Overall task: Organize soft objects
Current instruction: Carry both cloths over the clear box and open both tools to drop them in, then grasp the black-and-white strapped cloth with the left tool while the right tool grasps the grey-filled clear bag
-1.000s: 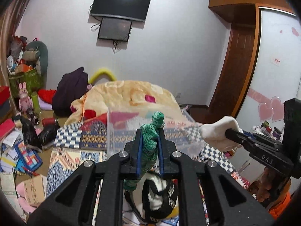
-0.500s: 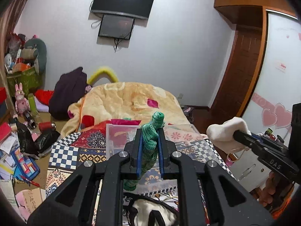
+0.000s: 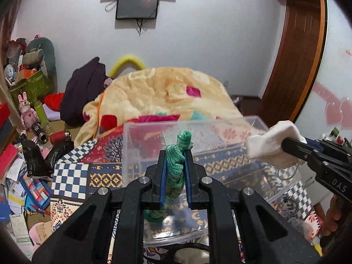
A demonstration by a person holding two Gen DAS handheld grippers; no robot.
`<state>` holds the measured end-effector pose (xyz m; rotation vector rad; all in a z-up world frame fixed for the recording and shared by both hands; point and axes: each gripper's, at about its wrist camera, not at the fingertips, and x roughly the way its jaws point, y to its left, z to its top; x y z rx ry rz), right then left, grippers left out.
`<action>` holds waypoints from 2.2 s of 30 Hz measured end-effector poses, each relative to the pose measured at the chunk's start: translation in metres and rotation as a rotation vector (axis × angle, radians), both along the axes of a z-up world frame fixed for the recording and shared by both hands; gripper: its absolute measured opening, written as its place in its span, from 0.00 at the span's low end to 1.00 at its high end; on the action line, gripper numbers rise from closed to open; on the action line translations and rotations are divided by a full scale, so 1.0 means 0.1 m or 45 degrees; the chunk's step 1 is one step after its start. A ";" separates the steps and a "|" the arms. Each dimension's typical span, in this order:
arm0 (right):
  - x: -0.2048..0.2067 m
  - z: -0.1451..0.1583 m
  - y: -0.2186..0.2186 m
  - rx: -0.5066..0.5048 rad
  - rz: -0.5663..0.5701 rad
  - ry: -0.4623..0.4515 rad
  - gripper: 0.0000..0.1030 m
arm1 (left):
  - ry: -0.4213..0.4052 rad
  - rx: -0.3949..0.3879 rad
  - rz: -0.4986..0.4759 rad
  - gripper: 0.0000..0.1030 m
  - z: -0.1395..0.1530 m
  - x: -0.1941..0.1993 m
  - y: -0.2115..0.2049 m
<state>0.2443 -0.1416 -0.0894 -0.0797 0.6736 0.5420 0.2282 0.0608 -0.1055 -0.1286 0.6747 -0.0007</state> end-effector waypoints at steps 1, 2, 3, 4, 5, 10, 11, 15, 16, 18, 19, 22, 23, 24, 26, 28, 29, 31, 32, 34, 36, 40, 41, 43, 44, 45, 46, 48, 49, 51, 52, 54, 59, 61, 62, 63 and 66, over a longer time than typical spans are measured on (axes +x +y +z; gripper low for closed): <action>0.03 -0.02 0.03 -0.012 0.005 0.017 0.18 | 0.008 0.000 -0.003 0.13 -0.02 0.02 -0.01; 0.05 -0.05 0.05 -0.030 0.012 0.037 0.18 | 0.016 0.001 -0.007 0.13 -0.04 0.03 -0.02; 0.07 -0.10 0.08 -0.050 0.020 0.057 0.18 | 0.024 0.004 -0.012 0.13 -0.06 0.05 -0.03; 0.08 -0.13 0.10 -0.065 0.030 0.074 0.19 | 0.031 0.009 -0.016 0.13 -0.07 0.05 -0.04; 0.09 -0.16 0.12 -0.076 0.040 0.092 0.19 | 0.034 0.014 -0.020 0.13 -0.07 0.05 -0.05; 0.09 -0.26 0.17 -0.127 0.063 0.144 0.21 | 0.072 0.030 -0.056 0.20 -0.11 0.05 -0.13; 0.08 -0.27 0.17 -0.128 0.065 0.155 0.25 | 0.085 0.030 -0.060 0.27 -0.12 0.05 -0.14; 0.05 -0.26 0.10 -0.111 0.063 0.165 0.46 | 0.102 0.018 -0.071 0.49 -0.13 -0.02 -0.16; 0.04 -0.25 0.09 -0.099 0.060 0.159 0.53 | 0.097 0.021 -0.072 0.53 -0.12 -0.05 -0.17; -0.01 -0.19 0.01 -0.073 0.053 0.136 0.59 | 0.084 0.031 -0.070 0.61 -0.07 -0.11 -0.19; -0.01 -0.17 0.00 -0.066 0.052 0.131 0.62 | 0.069 0.035 -0.068 0.65 -0.04 -0.15 -0.20; -0.07 -0.07 -0.11 -0.033 0.043 0.097 0.66 | 0.022 0.047 -0.067 0.74 0.08 -0.27 -0.21; -0.07 -0.05 -0.12 -0.034 0.041 0.085 0.67 | 0.007 0.048 -0.068 0.77 0.12 -0.31 -0.22; -0.11 -0.01 -0.16 -0.021 0.035 0.068 0.67 | -0.010 0.047 -0.069 0.78 0.17 -0.36 -0.22; -0.17 0.07 -0.23 0.001 0.024 0.033 0.71 | -0.043 0.040 -0.072 0.84 0.26 -0.46 -0.22; -0.24 0.14 -0.28 0.024 0.017 0.002 0.73 | -0.078 0.040 -0.072 0.88 0.35 -0.56 -0.22; -0.25 0.16 -0.30 0.028 0.014 -0.010 0.74 | -0.094 0.044 -0.072 0.89 0.38 -0.61 -0.23; -0.35 0.23 -0.36 0.032 0.005 -0.058 0.74 | -0.124 0.057 -0.077 0.90 0.44 -0.73 -0.24; -0.39 0.24 -0.37 0.031 0.003 -0.073 0.75 | -0.134 0.060 -0.080 0.91 0.46 -0.78 -0.25; -0.49 0.28 -0.41 0.026 -0.003 -0.109 0.80 | -0.152 0.058 -0.088 0.92 0.49 -0.89 -0.26; -0.59 0.28 -0.47 0.019 -0.019 -0.145 0.81 | -0.158 0.052 -0.095 0.94 0.50 -0.98 -0.26; -0.74 0.18 -0.59 0.016 -0.023 -0.155 0.82 | -0.136 0.038 -0.106 0.97 0.43 -1.14 -0.26; -0.77 0.14 -0.62 0.019 -0.024 -0.144 0.83 | -0.122 0.037 -0.113 0.97 0.39 -1.17 -0.27; -0.82 0.05 -0.68 0.014 -0.036 -0.112 0.83 | -0.093 0.043 -0.118 0.97 0.30 -1.24 -0.29; -0.85 -0.01 -0.72 0.011 -0.045 -0.090 0.83 | -0.078 0.050 -0.120 0.97 0.26 -1.27 -0.31; -0.87 -0.05 -0.74 0.005 -0.050 -0.076 0.83 | -0.062 0.057 -0.121 0.97 0.21 -1.29 -0.32; -0.90 -0.11 -0.76 -0.007 -0.058 -0.058 0.83 | -0.047 0.061 -0.122 0.97 0.16 -1.32 -0.33; -0.94 -0.23 -0.79 -0.025 -0.076 -0.020 0.83 | -0.024 0.058 -0.120 0.97 0.08 -1.38 -0.35; -0.95 -0.30 -0.80 -0.033 -0.081 0.004 0.83 | -0.011 0.047 -0.123 0.97 0.04 -1.40 -0.36; -0.96 -0.41 -0.82 -0.046 -0.098 0.042 0.83 | 0.006 0.020 -0.129 0.97 -0.03 -1.46 -0.36; -0.98 -0.46 -0.83 -0.051 -0.101 0.063 0.83 | 0.014 0.006 -0.130 0.97 -0.06 -1.48 -0.36; -0.96 -0.59 -0.84 -0.047 -0.104 0.129 0.83 | 0.035 -0.014 -0.137 0.97 -0.14 -1.52 -0.37; -1.04 -0.78 -0.88 -0.076 -0.115 0.182 0.83 | 0.042 0.018 -0.130 0.97 -0.28 -1.54 -0.46; -1.09 -0.81 -0.90 -0.083 -0.115 0.182 0.82 | 0.025 0.013 -0.121 0.94 -0.30 -1.56 -0.47; -1.11 -0.83 -0.91 -0.082 -0.108 0.189 0.82 | 0.023 -0.001 -0.121 0.87 -0.30 -1.56 -0.47; -1.11 -0.83 -0.91 -0.080 -0.105 0.191 0.81 | 0.030 -0.016 -0.121 0.82 -0.32 -1.55 -0.47; -1.13 -0.87 -0.91 -0.075 -0.088 0.205 0.70 | 0.050 -0.034 -0.117 0.66 -0.36 -1.52 -0.45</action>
